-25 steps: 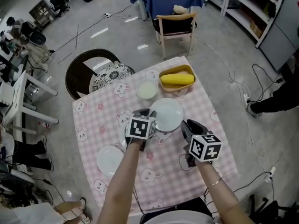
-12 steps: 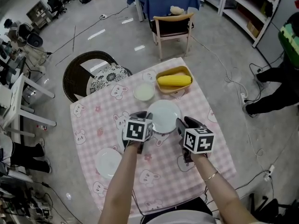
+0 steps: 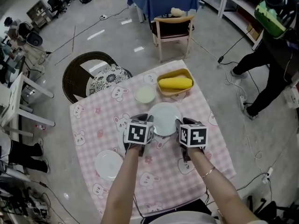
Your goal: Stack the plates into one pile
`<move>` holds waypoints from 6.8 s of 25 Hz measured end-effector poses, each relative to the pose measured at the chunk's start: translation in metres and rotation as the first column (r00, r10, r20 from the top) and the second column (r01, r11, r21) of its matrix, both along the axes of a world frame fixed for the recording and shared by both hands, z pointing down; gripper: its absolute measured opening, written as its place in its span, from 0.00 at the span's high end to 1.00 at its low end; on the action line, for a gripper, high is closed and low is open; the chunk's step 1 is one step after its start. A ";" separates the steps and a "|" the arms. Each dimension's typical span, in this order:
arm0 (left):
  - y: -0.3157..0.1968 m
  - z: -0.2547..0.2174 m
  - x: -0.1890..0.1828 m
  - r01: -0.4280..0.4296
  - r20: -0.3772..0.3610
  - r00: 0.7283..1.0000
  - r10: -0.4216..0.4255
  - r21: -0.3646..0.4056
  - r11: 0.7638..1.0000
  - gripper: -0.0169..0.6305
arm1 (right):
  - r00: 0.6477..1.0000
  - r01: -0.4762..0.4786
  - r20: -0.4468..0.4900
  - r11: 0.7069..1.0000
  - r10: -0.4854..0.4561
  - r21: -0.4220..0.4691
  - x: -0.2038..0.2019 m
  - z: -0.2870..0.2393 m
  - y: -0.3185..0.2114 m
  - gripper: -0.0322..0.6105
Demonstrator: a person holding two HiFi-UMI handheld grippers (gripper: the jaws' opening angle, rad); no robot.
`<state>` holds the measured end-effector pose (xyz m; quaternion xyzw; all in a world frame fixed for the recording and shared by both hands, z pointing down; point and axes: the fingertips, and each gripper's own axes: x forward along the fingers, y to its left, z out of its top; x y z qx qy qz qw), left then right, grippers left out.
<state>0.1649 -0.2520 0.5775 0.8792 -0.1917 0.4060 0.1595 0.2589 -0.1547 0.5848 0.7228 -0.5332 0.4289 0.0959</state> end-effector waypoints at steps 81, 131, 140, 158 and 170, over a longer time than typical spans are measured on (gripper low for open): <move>0.007 -0.012 -0.185 0.361 -0.075 0.928 -0.365 -0.061 0.931 0.94 | 0.913 0.409 -0.037 0.911 -0.407 0.049 -0.171 -0.010 -0.049 0.91; 0.063 -0.031 -0.409 0.780 -0.178 0.621 -0.763 0.048 0.624 0.84 | 0.767 0.633 -0.015 0.751 -0.642 0.187 -0.347 -0.045 -0.013 0.89; 0.060 -0.007 -0.408 0.781 -0.145 0.612 -0.778 -0.048 0.623 0.76 | 0.786 0.610 0.001 0.776 -0.618 0.162 -0.348 -0.037 -0.005 0.89; 0.055 0.002 -0.398 0.752 -0.077 0.647 -0.759 -0.096 0.652 0.80 | 0.802 0.580 0.096 0.807 -0.590 0.109 -0.351 -0.012 0.000 0.83; 0.055 0.001 -0.400 0.750 -0.077 0.648 -0.757 -0.105 0.653 0.80 | 0.829 0.547 0.116 0.837 -0.547 0.036 -0.363 -0.002 -0.016 0.73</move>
